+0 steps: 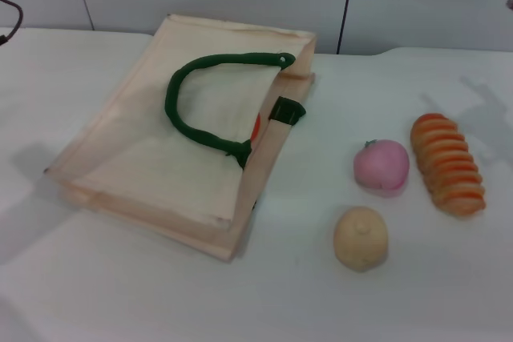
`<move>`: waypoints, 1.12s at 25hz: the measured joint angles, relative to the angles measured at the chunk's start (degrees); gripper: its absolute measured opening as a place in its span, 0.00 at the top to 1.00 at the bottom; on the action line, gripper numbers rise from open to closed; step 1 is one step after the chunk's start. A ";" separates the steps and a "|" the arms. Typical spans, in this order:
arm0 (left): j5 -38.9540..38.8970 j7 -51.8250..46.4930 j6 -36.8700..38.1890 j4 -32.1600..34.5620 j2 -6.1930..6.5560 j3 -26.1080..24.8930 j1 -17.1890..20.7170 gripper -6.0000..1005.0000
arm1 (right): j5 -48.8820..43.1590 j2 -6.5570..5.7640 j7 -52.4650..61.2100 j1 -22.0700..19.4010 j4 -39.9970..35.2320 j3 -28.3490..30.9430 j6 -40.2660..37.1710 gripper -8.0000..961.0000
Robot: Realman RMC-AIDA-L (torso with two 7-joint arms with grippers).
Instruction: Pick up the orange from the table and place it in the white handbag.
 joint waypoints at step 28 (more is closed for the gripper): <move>-26.49 59.23 -23.49 36.12 -0.77 -0.54 9.24 0.34 | 57.66 0.12 -64.45 0.80 40.35 7.21 24.87 0.08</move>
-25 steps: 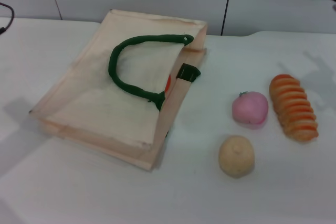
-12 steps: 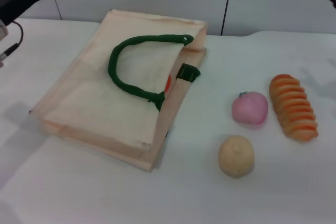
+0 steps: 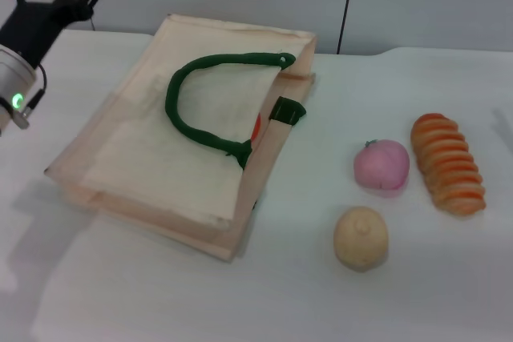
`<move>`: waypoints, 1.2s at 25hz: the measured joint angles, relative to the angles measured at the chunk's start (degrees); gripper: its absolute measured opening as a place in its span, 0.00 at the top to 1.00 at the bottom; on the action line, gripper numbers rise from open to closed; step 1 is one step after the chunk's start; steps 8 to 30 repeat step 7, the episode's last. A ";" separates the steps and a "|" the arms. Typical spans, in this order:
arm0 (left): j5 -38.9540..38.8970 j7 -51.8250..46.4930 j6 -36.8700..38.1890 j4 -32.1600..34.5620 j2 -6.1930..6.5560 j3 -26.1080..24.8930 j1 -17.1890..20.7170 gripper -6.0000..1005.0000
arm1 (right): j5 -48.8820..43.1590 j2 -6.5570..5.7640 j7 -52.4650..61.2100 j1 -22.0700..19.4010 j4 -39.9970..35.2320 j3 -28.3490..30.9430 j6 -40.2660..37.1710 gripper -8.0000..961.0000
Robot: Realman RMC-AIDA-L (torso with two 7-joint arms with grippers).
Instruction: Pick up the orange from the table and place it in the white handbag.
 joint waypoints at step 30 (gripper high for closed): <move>-8.20 16.20 -0.80 10.64 0.01 0.00 2.56 0.34 | 0.33 -0.08 -0.73 0.49 2.19 0.59 -0.65 0.08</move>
